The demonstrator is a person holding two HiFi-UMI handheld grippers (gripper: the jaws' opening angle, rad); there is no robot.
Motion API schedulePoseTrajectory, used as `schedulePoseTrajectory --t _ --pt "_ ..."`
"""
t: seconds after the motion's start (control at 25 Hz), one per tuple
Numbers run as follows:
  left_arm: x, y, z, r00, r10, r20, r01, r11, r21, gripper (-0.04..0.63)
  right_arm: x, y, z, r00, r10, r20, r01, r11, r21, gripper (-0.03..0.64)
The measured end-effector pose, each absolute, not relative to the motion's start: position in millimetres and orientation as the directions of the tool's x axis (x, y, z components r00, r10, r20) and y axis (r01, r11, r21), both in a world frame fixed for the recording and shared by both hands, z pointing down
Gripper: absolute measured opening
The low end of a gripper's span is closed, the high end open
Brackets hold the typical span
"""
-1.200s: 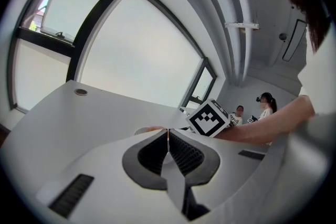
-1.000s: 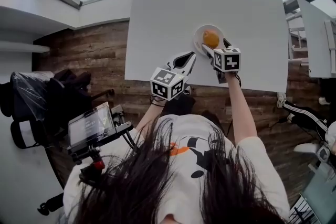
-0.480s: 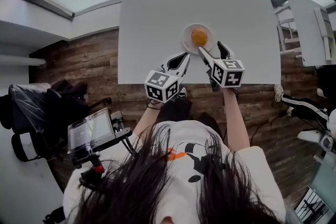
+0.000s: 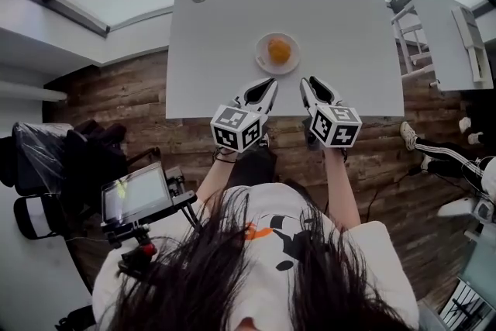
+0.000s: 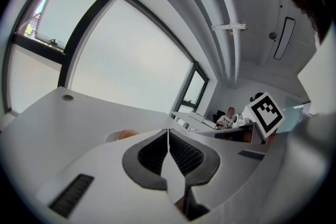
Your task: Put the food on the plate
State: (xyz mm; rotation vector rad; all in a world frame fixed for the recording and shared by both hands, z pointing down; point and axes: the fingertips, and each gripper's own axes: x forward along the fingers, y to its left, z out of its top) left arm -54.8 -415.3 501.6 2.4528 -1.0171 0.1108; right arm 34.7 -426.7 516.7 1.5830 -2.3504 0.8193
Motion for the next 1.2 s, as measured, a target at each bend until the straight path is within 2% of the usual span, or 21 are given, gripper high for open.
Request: schedulePoseTrajectory --t 0.16,1.0,1.2 --pt "-31.9 -377.1 489.4 0.723 -0.650 0.234 -0.684 -0.626 0.376 0.011 50.2 -387.7 503.9 -0.431 -0.805 0.408 -0.883 0.284 -0.373 0.052" --pt "19.1 -137.7 474.4 0.682 -0.698 0.219 -0.724 -0.602 0.337 0.012 89.5 -140.8 490.2 -0.506 -0.792 0.342 -0.834 0.350 -0.426 0.052" --pt "31.9 -116.1 463.5 0.697 -0.680 0.230 -0.715 -0.630 0.305 0.012 101.2 -129.7 489.3 -0.504 -0.796 0.335 -0.828 0.335 -0.449 0.052"
